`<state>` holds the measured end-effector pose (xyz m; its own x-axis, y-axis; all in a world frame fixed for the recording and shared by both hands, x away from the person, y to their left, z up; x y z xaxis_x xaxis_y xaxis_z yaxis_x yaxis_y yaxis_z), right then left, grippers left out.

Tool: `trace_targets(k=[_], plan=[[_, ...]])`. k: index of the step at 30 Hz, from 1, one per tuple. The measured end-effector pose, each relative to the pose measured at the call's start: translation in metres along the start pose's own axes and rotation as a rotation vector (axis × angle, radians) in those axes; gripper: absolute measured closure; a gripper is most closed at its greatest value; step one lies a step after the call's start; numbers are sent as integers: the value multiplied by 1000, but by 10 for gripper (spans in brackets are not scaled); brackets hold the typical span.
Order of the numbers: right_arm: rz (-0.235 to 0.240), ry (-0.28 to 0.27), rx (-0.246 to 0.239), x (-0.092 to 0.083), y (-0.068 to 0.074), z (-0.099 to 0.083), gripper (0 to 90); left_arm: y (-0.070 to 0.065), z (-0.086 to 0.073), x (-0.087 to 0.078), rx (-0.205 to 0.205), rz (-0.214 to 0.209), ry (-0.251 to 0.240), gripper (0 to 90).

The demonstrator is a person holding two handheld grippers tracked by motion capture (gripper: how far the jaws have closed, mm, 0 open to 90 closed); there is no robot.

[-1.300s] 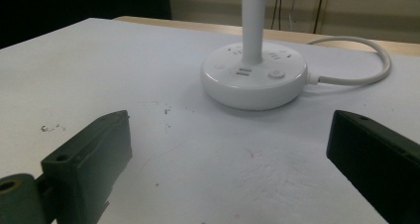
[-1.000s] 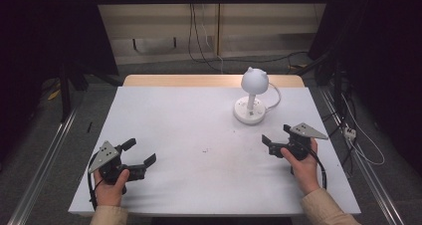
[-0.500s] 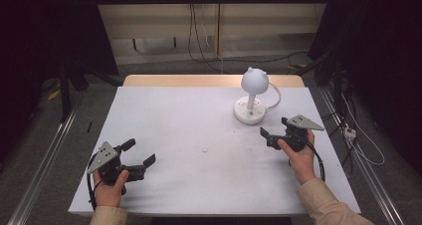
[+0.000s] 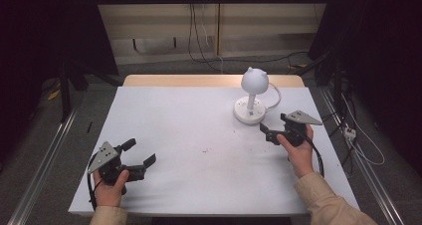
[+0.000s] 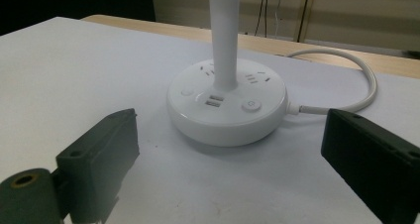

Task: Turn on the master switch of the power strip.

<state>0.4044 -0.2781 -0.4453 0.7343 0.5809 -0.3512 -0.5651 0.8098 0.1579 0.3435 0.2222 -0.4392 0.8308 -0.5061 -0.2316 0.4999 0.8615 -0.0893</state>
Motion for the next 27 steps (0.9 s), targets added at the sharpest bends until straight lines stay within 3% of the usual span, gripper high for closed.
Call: trace_targets(k=[27], plan=[[-6,13,1,20,-12,13,130,-1,2,0,-6,-6,-8,38]])
Point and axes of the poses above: each handheld gripper's, and its own axes: x roughly forward along the jaws, z roughly out of its top, y roughly to its left, the point moved 2 cm from there along x, roughly forward along the jaws, and after that the axes turned 14 degrees about z, right-handed, at the moved point
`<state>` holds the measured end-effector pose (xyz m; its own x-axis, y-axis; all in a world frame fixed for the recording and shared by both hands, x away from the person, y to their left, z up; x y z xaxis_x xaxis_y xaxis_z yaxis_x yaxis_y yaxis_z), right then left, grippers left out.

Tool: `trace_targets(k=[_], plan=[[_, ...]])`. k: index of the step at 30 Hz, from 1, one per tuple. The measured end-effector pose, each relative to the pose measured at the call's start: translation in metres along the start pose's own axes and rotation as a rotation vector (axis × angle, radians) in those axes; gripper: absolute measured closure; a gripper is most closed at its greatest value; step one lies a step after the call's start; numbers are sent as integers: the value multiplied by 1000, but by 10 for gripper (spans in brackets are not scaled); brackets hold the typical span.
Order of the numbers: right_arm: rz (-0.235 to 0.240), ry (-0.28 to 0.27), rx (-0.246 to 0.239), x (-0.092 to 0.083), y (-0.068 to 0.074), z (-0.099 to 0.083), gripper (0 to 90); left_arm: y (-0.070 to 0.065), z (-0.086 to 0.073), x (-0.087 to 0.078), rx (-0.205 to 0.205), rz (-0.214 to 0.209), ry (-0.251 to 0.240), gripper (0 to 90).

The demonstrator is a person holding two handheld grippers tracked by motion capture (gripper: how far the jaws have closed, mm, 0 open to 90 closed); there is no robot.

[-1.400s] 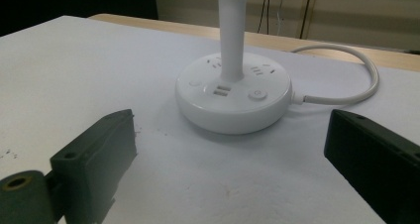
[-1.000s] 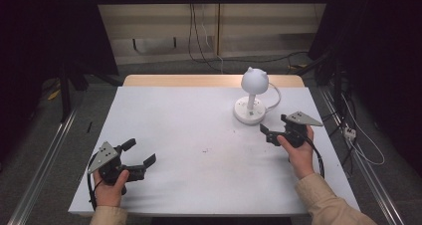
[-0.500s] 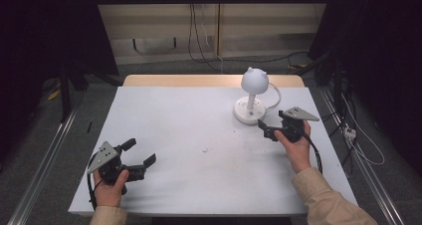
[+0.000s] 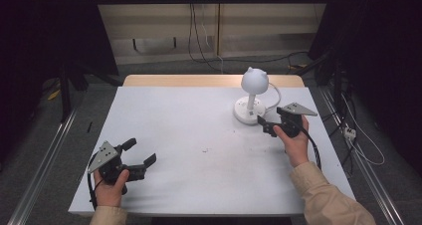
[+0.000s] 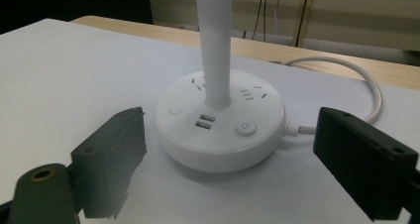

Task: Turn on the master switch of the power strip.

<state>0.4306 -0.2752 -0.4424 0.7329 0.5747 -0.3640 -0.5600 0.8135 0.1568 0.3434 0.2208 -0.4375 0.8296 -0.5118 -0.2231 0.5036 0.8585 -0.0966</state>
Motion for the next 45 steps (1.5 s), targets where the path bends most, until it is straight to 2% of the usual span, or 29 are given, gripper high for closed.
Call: trace_targets(k=[7,16,32,45], plan=[[-10,11,-5,4,-4,1,162,0,0,1,0,-3,1,38],[-36,26,-10,8,-8,6,273,0,0,1,-2,0,-2,38],[-19,53,2,17,-14,8,538,-1,0,1,2,-3,1,38],[-7,43,21,22,-20,8,609,-2,0,1,2,-2,1,38]])
Point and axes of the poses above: each handheld gripper's, and its own axes: x roughly forward along the jaws, z roughly out of its top, y roughly to its left, the point moved 2 cm from there along x, roughly forward along the jaws, and after that the axes turned 14 degrees about z, right-handed, at the moved point
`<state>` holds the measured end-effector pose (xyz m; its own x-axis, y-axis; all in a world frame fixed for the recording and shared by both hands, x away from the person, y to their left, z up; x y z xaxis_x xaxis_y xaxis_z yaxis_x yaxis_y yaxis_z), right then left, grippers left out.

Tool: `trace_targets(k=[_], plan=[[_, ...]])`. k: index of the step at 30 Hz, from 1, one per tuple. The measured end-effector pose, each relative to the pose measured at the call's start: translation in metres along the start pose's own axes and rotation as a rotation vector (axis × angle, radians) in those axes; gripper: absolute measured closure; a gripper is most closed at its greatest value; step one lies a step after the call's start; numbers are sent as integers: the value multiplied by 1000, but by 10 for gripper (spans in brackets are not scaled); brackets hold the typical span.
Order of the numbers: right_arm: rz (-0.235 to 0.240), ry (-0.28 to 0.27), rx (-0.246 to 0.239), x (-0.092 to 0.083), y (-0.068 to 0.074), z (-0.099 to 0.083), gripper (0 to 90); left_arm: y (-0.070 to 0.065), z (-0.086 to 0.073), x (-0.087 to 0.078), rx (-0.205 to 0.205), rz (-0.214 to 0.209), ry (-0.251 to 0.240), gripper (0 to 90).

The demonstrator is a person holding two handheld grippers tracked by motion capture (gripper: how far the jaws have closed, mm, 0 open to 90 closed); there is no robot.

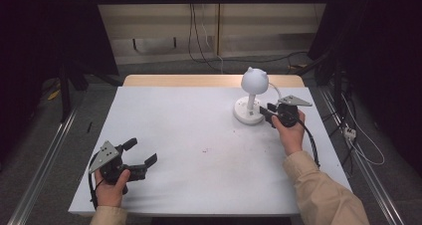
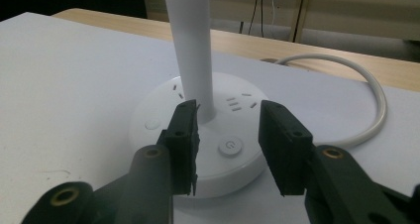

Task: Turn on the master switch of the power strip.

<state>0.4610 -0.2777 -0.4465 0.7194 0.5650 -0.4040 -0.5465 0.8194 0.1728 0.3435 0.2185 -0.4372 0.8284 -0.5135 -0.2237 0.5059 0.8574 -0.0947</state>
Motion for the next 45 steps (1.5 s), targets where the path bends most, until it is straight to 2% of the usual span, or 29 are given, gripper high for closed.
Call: trace_targets(k=[16,31,45], plan=[[4,2,22,4,-6,-4,688,0,-1,0,-3,0,5,38],[16,24,-3,9,-6,-2,771,1,-1,0,-1,0,2,38],[18,37,9,12,-7,-3,862,0,0,-1,3,4,-6,38]])
Point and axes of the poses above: each handheld gripper's, and its own axes: x roughly forward along the jaws, z roughly out of its top, y roughly to its left, the point moved 2 cm from there along x, roughly forward along the jaws, and after that the axes turned 14 degrees about z, right-handed, at the moved point
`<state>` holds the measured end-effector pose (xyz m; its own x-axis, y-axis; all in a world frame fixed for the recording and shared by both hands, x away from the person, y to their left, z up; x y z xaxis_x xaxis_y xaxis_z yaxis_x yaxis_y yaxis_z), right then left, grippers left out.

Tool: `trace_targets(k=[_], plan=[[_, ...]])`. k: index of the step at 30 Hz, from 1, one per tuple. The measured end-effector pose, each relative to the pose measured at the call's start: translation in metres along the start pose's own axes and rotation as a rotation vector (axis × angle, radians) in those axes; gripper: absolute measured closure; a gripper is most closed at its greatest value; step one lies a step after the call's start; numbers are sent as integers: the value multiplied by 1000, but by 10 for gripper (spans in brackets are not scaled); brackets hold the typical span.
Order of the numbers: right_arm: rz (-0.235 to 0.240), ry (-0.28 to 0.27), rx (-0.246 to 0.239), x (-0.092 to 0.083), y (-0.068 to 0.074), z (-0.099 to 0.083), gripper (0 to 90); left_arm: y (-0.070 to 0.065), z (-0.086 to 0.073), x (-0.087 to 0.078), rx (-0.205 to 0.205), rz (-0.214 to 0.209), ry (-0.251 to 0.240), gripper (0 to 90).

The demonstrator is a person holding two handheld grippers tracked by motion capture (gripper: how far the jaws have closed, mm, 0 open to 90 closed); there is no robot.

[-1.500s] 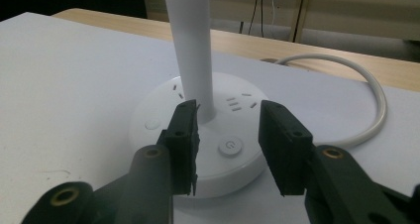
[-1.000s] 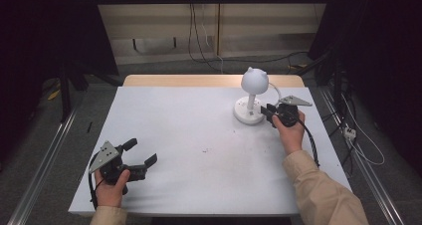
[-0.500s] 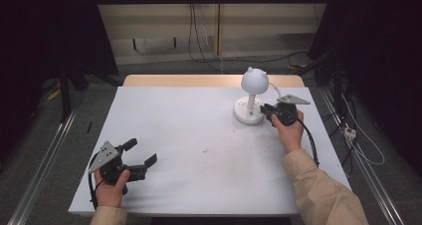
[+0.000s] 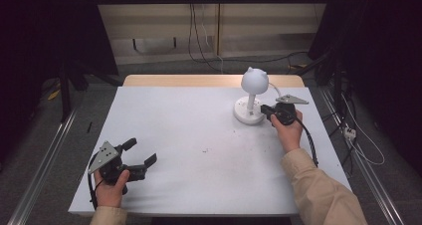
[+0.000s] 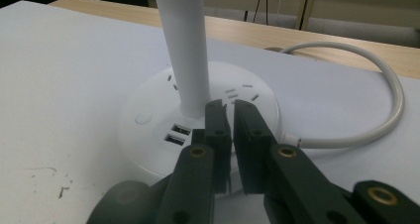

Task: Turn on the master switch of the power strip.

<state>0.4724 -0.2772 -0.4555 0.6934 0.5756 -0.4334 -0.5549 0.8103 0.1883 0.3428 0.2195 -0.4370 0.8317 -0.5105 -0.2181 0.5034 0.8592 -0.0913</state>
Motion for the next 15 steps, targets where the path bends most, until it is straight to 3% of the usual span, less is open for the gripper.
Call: trace_targets(k=[4,15], plan=[[3,3,3,1,0,0,886,0,0,0,-1,-1,0,39],[-30,39,-58,8,2,1,900,-1,0,0,4,-6,1,39]])
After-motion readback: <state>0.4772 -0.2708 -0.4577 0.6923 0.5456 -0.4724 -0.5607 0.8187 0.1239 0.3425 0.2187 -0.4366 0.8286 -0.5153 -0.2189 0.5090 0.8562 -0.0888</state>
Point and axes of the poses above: each handheld gripper's, and its own axes: x roughly forward along the jaws, z roughly out of its top, y roughly to its left, the point moved 2 cm from there along x, roughly forward along the jaws, and after that the axes turned 14 degrees about z, right-handed, at the moved point
